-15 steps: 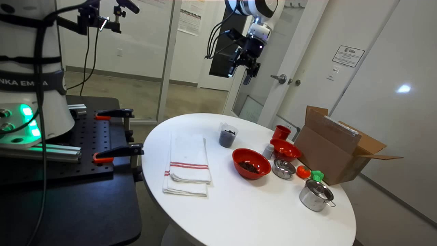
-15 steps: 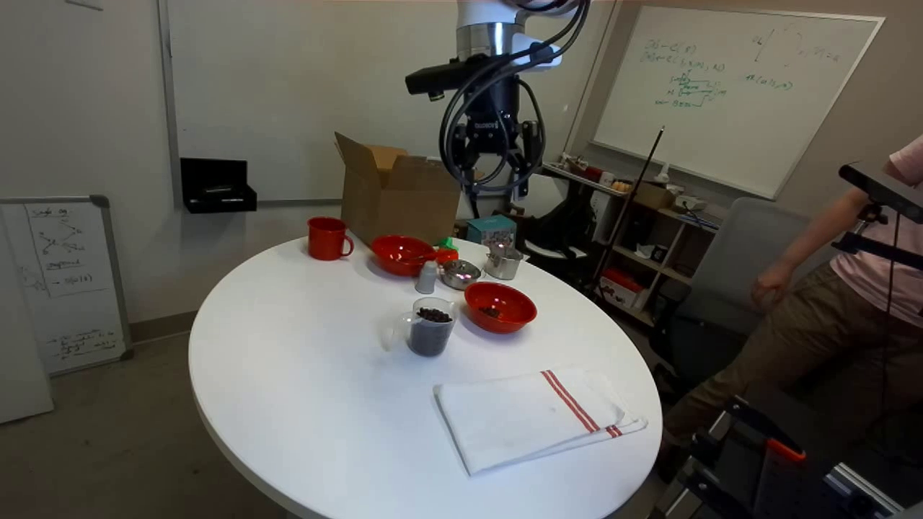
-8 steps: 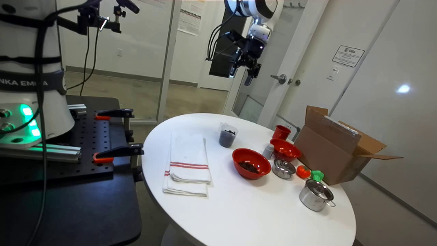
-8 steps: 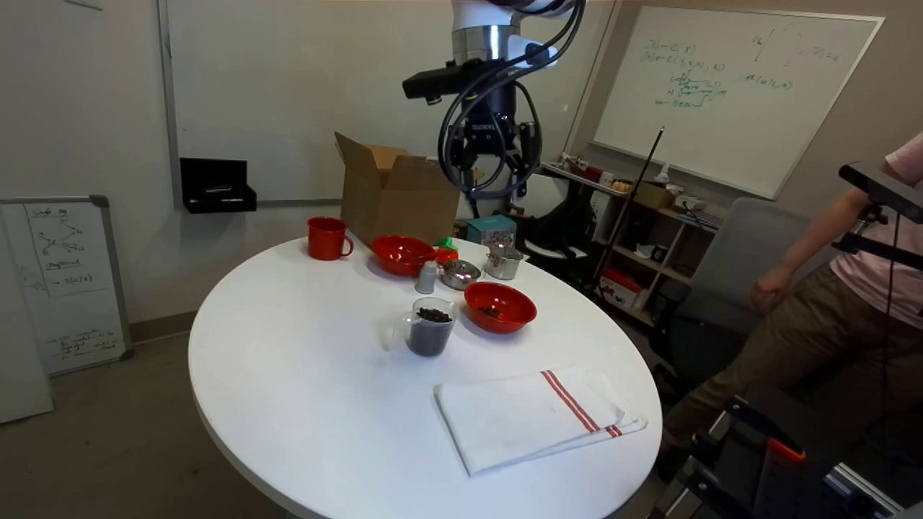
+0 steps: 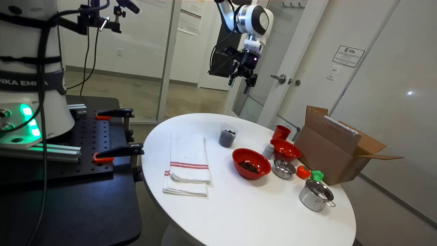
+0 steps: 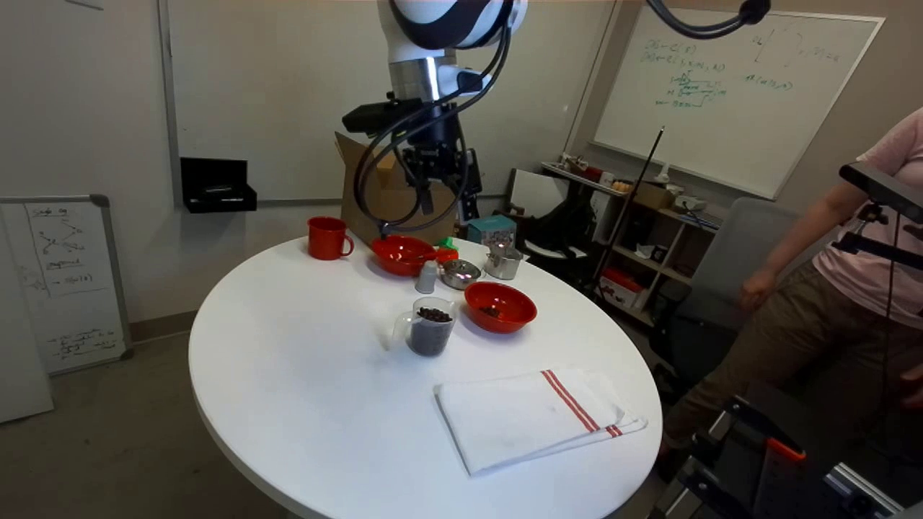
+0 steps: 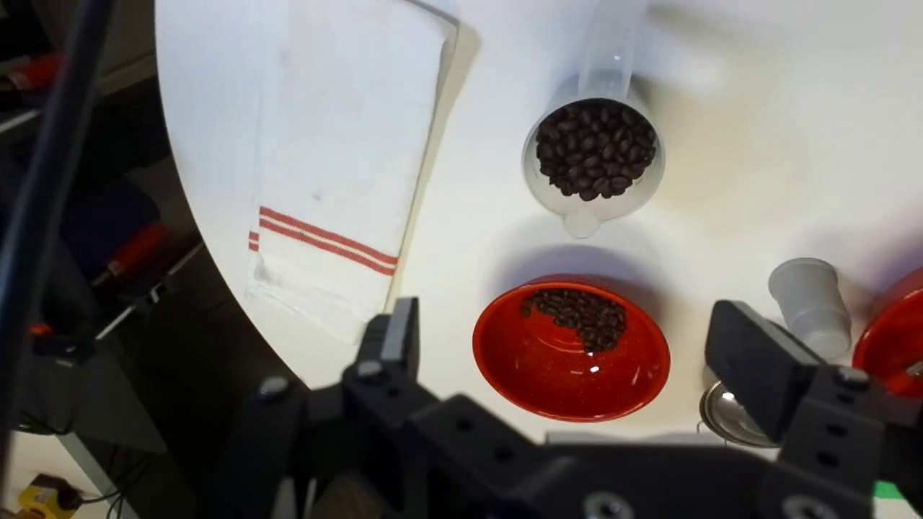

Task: Pick up the cup and pour its content in the red bowl.

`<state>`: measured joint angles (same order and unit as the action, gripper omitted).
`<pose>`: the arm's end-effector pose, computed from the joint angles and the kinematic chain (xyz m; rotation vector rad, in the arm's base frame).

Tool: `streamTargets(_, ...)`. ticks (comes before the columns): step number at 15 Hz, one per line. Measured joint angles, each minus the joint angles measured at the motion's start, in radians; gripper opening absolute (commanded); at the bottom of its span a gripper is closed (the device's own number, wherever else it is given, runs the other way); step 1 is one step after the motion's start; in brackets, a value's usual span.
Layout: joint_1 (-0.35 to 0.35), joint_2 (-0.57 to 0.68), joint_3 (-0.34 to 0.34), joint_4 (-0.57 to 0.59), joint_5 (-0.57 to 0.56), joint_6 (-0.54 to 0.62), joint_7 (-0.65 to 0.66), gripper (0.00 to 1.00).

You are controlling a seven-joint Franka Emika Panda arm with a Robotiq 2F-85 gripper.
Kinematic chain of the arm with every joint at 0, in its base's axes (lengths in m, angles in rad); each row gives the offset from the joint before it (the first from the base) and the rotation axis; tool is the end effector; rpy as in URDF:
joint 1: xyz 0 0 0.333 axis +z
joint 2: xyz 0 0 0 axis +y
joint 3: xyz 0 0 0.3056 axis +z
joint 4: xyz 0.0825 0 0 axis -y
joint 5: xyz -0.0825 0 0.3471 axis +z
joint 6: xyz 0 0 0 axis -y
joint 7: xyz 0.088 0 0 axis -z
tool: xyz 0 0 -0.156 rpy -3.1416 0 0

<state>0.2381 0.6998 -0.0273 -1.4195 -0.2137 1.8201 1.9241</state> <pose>0.6301 0.1091 0.2312 1.9086 -2.0155 0.0639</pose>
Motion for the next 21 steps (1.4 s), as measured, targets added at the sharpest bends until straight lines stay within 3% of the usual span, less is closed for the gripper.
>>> streamTargets(6,0.009,0.142,-0.007,0.125,0.009,0.012,0.042,1.00)
streamTargets(11,-0.001,0.171,0.015,0.122,0.137,0.157,0.049,1.00)
streamTargets(18,0.013,0.177,0.015,0.121,0.148,0.177,0.052,1.00)
streamTargets(21,0.043,0.217,0.021,0.122,0.157,0.252,0.083,1.00)
